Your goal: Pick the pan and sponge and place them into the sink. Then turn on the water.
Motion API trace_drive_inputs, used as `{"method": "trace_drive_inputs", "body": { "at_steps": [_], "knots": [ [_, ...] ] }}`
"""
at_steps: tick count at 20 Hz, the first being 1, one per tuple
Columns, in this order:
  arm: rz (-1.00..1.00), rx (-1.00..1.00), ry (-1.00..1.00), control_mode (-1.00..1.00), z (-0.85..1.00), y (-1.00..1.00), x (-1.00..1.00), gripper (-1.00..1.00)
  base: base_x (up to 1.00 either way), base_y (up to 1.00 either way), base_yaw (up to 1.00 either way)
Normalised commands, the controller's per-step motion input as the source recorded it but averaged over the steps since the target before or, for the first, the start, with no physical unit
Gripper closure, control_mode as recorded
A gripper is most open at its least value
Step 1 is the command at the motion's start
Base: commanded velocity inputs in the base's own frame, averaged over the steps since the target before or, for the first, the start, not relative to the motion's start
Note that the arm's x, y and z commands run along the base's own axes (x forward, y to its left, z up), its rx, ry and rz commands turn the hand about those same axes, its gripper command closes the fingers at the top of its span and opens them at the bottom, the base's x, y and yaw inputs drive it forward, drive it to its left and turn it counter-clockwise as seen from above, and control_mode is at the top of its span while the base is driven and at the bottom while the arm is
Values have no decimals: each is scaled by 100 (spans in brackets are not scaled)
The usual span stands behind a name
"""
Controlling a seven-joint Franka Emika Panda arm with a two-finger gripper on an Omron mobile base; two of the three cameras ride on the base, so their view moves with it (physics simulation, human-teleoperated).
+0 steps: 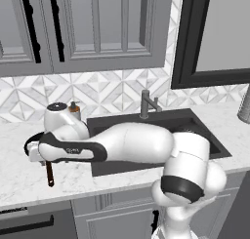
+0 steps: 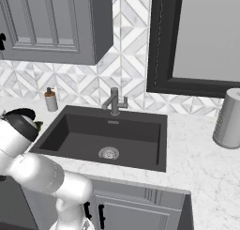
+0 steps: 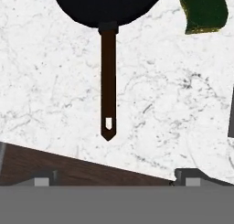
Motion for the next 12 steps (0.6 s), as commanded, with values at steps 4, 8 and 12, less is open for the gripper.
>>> {"method": "trace_drive_inputs", "body": {
  "at_steps": [4, 8, 12],
  "knots": [
    [0, -2, 0, -100, -34, 15, 25, -100, 0, 0, 0],
    [0, -4, 0, -100, -48, 27, 19, -100, 0, 0, 0],
    [0, -5, 0, -100, -29, 38, 14, -100, 0, 0, 0]
  ]
}}
